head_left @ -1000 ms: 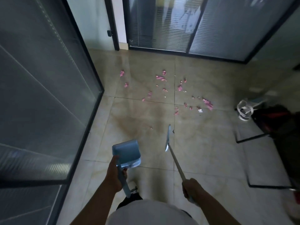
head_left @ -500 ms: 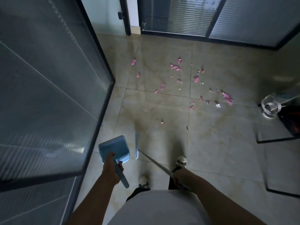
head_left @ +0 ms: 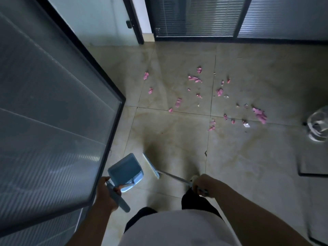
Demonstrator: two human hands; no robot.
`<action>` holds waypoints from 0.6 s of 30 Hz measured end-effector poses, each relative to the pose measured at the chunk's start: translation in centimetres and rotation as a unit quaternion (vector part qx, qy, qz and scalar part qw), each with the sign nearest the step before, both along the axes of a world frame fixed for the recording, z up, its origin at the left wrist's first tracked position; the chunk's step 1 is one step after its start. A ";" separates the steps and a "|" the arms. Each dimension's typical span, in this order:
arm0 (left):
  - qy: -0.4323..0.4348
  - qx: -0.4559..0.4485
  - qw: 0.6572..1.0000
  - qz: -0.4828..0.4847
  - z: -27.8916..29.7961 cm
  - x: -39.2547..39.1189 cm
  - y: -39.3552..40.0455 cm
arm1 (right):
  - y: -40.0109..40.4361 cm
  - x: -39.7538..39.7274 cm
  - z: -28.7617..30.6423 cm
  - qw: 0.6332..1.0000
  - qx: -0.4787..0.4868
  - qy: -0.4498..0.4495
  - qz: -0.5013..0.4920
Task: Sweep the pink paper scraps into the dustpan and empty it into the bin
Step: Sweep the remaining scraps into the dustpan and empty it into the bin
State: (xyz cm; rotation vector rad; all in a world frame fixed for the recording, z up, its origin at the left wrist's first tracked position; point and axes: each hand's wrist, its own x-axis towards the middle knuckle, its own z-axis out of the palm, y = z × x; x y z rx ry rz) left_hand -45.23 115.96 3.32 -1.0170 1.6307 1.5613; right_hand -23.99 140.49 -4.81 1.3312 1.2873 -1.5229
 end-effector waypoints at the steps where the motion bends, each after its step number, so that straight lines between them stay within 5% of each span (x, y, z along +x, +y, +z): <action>1: 0.001 0.000 1.000 0.006 0.0 0.0 1.2 | 1.9 0.2 0.1 1.000 0.000 0.004 -0.015; 18: 0.004 0.001 0.998 -0.060 -0.6 -3.3 14.7 | 17.8 -8.9 -0.6 0.988 0.094 0.038 -0.117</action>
